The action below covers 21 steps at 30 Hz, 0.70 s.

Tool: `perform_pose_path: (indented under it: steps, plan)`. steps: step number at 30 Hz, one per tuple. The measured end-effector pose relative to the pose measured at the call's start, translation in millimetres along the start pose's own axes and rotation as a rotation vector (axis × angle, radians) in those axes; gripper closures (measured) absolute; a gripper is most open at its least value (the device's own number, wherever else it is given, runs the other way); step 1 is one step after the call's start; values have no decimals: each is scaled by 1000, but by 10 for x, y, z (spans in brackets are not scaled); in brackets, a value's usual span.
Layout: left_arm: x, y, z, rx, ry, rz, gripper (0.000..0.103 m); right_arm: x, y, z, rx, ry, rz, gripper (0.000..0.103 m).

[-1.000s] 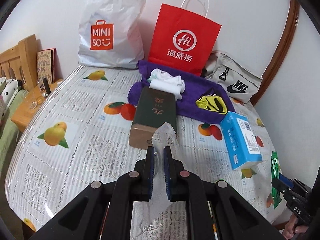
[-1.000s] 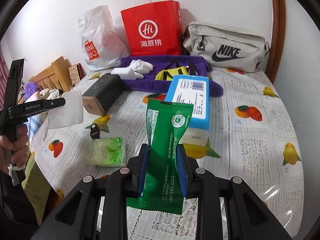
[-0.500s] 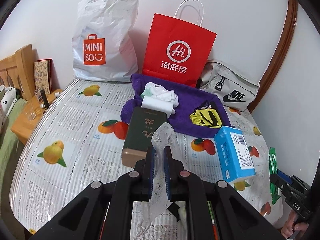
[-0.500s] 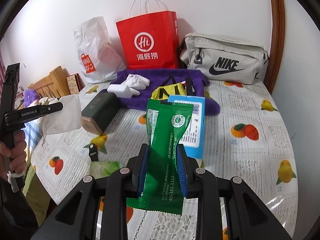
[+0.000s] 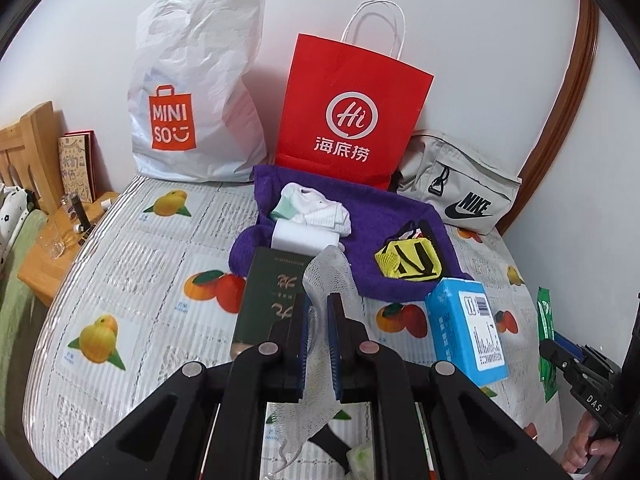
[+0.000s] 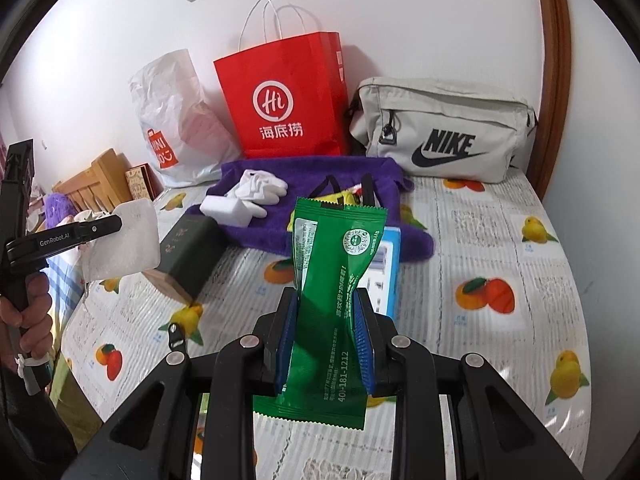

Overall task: Organize soft objects
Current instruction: 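Carry the white mesh bag and green packet onto the purple towel and open the left tool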

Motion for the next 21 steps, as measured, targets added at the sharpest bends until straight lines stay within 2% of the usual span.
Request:
perform_pose_path:
  steps: [13,21]
  plan:
    - [-377,-26,195,2,-5,-9,93,-420,-59,260,-8,0,-13,75]
    - [-549,-41,491,15,18,-21,93,-657,-152,549,1,14,-18,75]
Point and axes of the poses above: each gripper's, at about its wrist camera, not at the fingertips, and z roughly the way its jaws point, y to its left, x to its underside, the point moved 2 cm from there along z, roughly the way its jaws point, and after that the axes turned 12 degrees about -x, right-handed, at the moved point
